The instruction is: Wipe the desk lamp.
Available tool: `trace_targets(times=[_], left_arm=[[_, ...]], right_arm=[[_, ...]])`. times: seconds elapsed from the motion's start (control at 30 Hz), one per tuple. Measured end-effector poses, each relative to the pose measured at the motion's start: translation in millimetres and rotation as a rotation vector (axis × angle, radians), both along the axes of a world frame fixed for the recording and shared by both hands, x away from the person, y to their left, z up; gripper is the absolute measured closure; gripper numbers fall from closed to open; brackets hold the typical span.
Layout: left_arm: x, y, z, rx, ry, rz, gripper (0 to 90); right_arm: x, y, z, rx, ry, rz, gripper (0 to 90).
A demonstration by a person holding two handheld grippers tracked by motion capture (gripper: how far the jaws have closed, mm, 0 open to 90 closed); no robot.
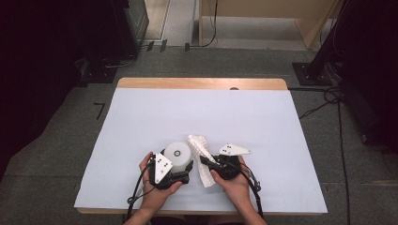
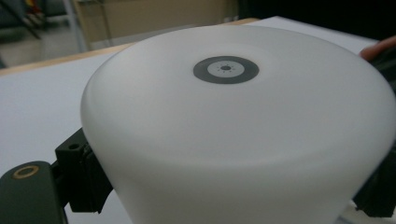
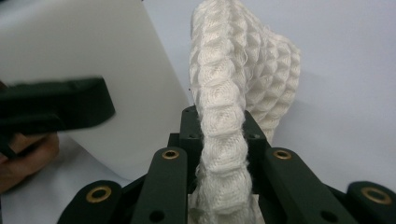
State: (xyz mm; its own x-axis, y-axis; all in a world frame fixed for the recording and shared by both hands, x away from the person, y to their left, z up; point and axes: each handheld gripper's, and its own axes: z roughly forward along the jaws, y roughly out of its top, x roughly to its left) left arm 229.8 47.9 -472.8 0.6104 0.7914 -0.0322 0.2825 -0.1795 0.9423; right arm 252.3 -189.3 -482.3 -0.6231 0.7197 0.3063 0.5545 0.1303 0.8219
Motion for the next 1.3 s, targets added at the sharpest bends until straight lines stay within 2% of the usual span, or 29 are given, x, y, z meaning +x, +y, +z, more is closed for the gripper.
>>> trace_targets(times=[0.03,0.07,0.1,0.2,0.27,0.37,0.5,0.57,0.6,0.67,0.7,0.73,0.77,0.83,0.87,0.93,1.0,1.07,1.2,1.27,1.3], left_arm=[[0.0,0.0,0.0,0.000,0.000,0.000,8.0],[2.9,5.8,2.0,-0.060,0.019,-0.036,8.0],[4.5,10.5,5.5,-0.094,0.014,-0.068,8.1],[3.5,12.5,9.1,-0.077,-0.011,-0.102,8.2],[3.7,12.6,8.5,-0.082,-0.004,-0.126,8.3],[3.4,8.9,5.6,-0.061,-0.002,-0.152,8.4],[4.0,6.5,3.7,-0.037,-0.005,-0.160,8.5],[5.3,7.7,3.9,-0.042,-0.004,-0.155,8.5],[5.9,9.1,4.4,-0.046,-0.003,-0.152,8.5],[7.4,12.8,6.4,-0.055,-0.008,-0.145,8.5],[7.4,12.8,6.4,-0.055,-0.008,-0.145,8.5],[8.1,14.6,7.4,-0.064,-0.011,-0.144,8.5],[9.0,17.4,8.8,-0.072,-0.018,-0.141,8.5],[10.0,19.0,8.5,-0.067,-0.017,-0.141,8.5],[10.7,19.2,7.7,-0.068,-0.014,-0.140,8.6],[11.4,18.4,5.4,-0.066,-0.006,-0.142,8.6],[11.2,16.6,3.5,-0.057,-0.002,-0.148,8.6],[10.5,15.0,3.7,-0.055,-0.008,-0.153,8.6],[10.9,15.9,6.3,-0.066,-0.017,-0.146,8.6],[13.4,18.4,7.9,-0.082,-0.027,-0.134,8.5],[14.3,19.2,7.5,-0.084,-0.030,-0.131,8.5]], right_arm=[[0.0,0.0,0.0,0.000,0.000,0.000,77.4],[-0.3,2.3,-1.2,-0.006,0.001,0.010,77.4],[-2.5,7.9,-2.1,-0.017,0.013,0.026,77.4],[-4.6,13.7,-0.8,-0.008,0.010,0.046,77.4],[-5.9,15.4,3.0,0.020,0.011,0.060,77.4],[-9.0,12.7,14.1,0.058,-0.034,0.063,77.4],[-14.4,3.4,32.8,0.109,-0.122,0.052,77.5],[-15.1,2.0,36.2,0.111,-0.133,0.061,77.5],[-14.8,2.4,35.1,0.103,-0.127,0.065,77.5],[-12.5,4.6,27.7,0.077,-0.084,0.079,77.5],[-12.5,4.6,27.7,0.077,-0.084,0.079,77.5],[-10.4,6.0,22.4,0.063,-0.060,0.083,77.5],[-6.7,9.0,12.4,0.042,-0.008,0.096,77.5],[-4.4,11.1,7.0,0.031,0.015,0.102,77.5],[-4.5,11.0,7.7,0.039,0.018,0.103,77.5],[-5.9,9.4,14.2,0.063,-0.006,0.101,77.5],[-8.0,6.5,23.6,0.086,-0.053,0.099,77.5],[-10.6,4.5,30.0,0.103,-0.077,0.095,77.5],[-10.1,5.4,25.8,0.089,-0.060,0.096,77.6],[-6.3,8.7,13.9,0.045,-0.019,0.095,77.6],[-5.7,9.4,11.1,0.043,-0.006,0.093,77.6]])
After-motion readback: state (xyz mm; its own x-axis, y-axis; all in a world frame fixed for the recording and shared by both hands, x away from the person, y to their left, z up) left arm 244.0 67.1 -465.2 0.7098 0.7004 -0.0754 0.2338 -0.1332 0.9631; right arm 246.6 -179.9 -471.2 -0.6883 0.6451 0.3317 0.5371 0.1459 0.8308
